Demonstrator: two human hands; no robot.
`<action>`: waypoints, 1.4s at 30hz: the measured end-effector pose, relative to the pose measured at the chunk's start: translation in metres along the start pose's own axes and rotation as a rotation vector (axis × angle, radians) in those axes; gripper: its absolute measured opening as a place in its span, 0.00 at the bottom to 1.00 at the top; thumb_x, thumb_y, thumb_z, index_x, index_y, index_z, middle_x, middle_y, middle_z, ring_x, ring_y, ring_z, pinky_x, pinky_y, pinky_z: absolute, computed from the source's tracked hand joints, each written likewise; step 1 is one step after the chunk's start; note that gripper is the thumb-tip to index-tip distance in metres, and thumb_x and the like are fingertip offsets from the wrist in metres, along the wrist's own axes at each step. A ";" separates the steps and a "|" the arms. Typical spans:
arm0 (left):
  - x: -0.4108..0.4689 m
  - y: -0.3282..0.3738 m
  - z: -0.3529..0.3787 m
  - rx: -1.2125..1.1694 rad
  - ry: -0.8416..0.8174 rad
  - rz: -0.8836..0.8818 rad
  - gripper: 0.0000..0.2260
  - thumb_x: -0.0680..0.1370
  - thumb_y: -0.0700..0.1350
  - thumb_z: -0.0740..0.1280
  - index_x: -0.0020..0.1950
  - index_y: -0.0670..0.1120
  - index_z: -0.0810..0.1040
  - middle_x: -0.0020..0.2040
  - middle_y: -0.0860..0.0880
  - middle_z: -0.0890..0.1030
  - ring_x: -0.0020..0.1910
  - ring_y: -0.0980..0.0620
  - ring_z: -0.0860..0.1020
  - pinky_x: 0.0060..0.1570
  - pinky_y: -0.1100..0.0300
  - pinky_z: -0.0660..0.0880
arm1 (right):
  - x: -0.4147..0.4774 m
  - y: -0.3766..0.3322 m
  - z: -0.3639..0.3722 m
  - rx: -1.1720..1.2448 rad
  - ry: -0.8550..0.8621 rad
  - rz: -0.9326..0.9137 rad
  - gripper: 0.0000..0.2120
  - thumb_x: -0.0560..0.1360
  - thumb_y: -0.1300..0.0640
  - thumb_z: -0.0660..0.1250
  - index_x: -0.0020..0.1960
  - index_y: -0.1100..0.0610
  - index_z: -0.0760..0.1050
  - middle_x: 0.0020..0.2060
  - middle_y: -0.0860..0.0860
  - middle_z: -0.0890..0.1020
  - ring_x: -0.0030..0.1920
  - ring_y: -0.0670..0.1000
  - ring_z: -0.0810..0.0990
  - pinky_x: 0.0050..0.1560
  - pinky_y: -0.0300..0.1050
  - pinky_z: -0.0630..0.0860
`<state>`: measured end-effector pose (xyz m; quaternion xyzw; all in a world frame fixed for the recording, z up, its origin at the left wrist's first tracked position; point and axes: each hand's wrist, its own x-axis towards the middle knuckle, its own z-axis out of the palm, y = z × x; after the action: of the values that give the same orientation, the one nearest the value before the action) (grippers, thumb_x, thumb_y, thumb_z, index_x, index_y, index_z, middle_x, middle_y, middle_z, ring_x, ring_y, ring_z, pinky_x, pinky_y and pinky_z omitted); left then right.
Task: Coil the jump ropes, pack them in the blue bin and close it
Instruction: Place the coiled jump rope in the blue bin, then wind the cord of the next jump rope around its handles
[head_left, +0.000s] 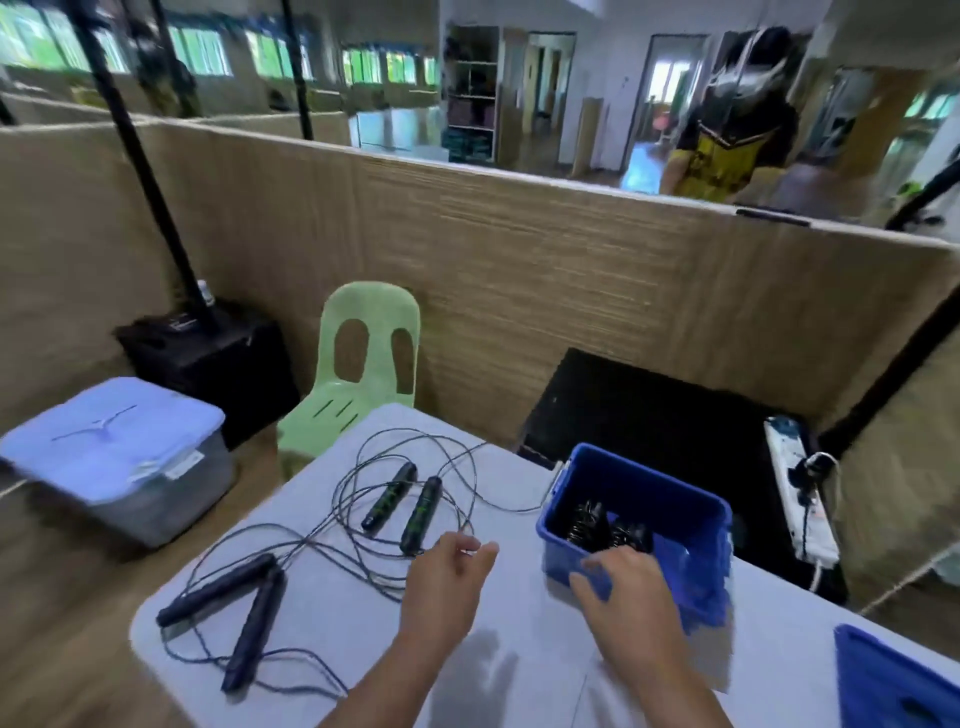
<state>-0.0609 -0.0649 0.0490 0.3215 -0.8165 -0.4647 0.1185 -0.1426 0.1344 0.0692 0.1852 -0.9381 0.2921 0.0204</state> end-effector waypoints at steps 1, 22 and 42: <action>-0.003 -0.004 -0.010 -0.013 0.016 0.005 0.13 0.78 0.61 0.69 0.52 0.53 0.81 0.38 0.56 0.84 0.42 0.61 0.80 0.39 0.66 0.71 | 0.000 -0.009 0.006 -0.002 -0.015 -0.018 0.05 0.76 0.51 0.71 0.47 0.52 0.82 0.47 0.46 0.80 0.54 0.50 0.74 0.54 0.47 0.74; 0.041 -0.175 -0.245 0.090 0.115 -0.046 0.06 0.78 0.53 0.71 0.43 0.54 0.81 0.38 0.57 0.84 0.41 0.57 0.81 0.39 0.62 0.72 | -0.047 -0.251 0.177 0.092 -0.330 -0.030 0.06 0.77 0.46 0.68 0.49 0.47 0.80 0.45 0.44 0.82 0.48 0.42 0.79 0.52 0.37 0.75; 0.099 -0.258 -0.243 0.641 -0.196 -0.137 0.13 0.79 0.44 0.60 0.62 0.53 0.76 0.59 0.51 0.76 0.60 0.47 0.70 0.57 0.56 0.70 | -0.016 -0.291 0.292 0.077 -0.646 0.324 0.19 0.75 0.45 0.70 0.58 0.54 0.69 0.47 0.49 0.75 0.46 0.49 0.77 0.44 0.43 0.73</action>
<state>0.0904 -0.3872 -0.0457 0.3502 -0.9050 -0.2202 -0.0989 -0.0023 -0.2441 -0.0181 0.1175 -0.9017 0.2530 -0.3304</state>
